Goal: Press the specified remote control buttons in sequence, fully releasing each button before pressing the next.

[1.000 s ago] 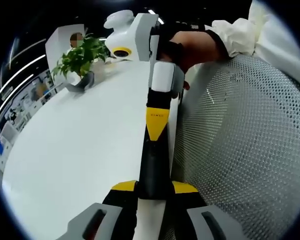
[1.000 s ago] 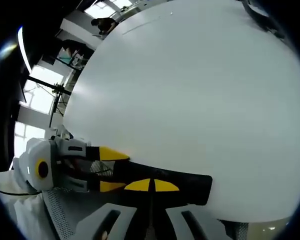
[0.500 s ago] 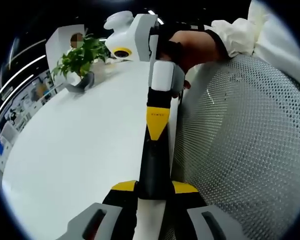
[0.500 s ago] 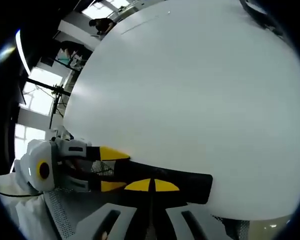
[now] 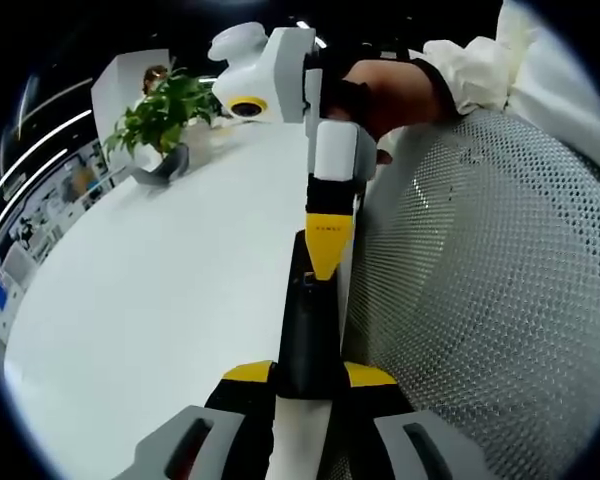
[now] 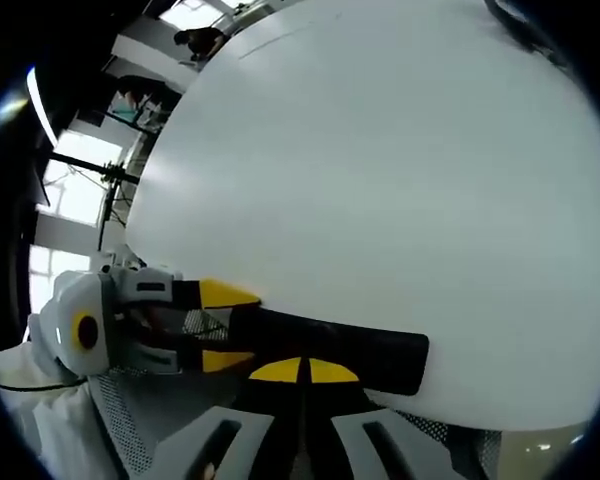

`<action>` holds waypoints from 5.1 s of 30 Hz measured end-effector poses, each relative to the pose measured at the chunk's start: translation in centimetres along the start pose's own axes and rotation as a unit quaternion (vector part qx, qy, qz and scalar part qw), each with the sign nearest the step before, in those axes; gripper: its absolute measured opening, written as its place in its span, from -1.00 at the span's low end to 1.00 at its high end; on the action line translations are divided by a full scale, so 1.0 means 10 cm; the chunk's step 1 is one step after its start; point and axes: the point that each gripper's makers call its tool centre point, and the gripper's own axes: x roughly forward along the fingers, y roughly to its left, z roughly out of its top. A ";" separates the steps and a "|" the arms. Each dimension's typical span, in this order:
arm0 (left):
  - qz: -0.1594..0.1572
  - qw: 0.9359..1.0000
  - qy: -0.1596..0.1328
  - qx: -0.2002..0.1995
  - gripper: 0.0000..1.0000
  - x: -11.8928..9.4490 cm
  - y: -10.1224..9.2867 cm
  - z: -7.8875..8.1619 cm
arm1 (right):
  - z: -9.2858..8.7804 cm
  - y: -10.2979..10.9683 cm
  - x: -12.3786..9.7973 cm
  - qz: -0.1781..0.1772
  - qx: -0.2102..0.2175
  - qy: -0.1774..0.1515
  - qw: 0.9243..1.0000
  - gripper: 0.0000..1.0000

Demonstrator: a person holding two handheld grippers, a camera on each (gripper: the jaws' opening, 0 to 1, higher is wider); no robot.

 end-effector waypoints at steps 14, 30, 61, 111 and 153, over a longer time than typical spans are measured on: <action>0.001 1.000 -0.001 0.005 -0.51 0.00 0.00 0.00 | -0.04 -0.02 0.03 -0.010 -0.024 0.011 1.000 -1.00; 0.001 1.000 -0.001 0.006 -0.50 0.00 0.00 -0.01 | -0.03 -0.03 0.03 0.013 0.010 0.013 1.000 -1.00; 0.001 1.000 -0.003 0.003 -0.51 0.00 0.00 0.00 | 0.09 0.09 0.08 0.017 -0.035 -0.013 0.999 -1.00; -0.002 1.000 -0.007 -0.006 -0.51 0.01 0.00 0.00 | 0.19 0.20 0.06 0.057 -0.019 -0.039 0.997 -1.00; -0.001 1.000 -0.002 -0.015 -0.52 0.01 0.00 0.01 | 0.16 0.14 0.15 0.001 -0.082 -0.033 0.996 -1.00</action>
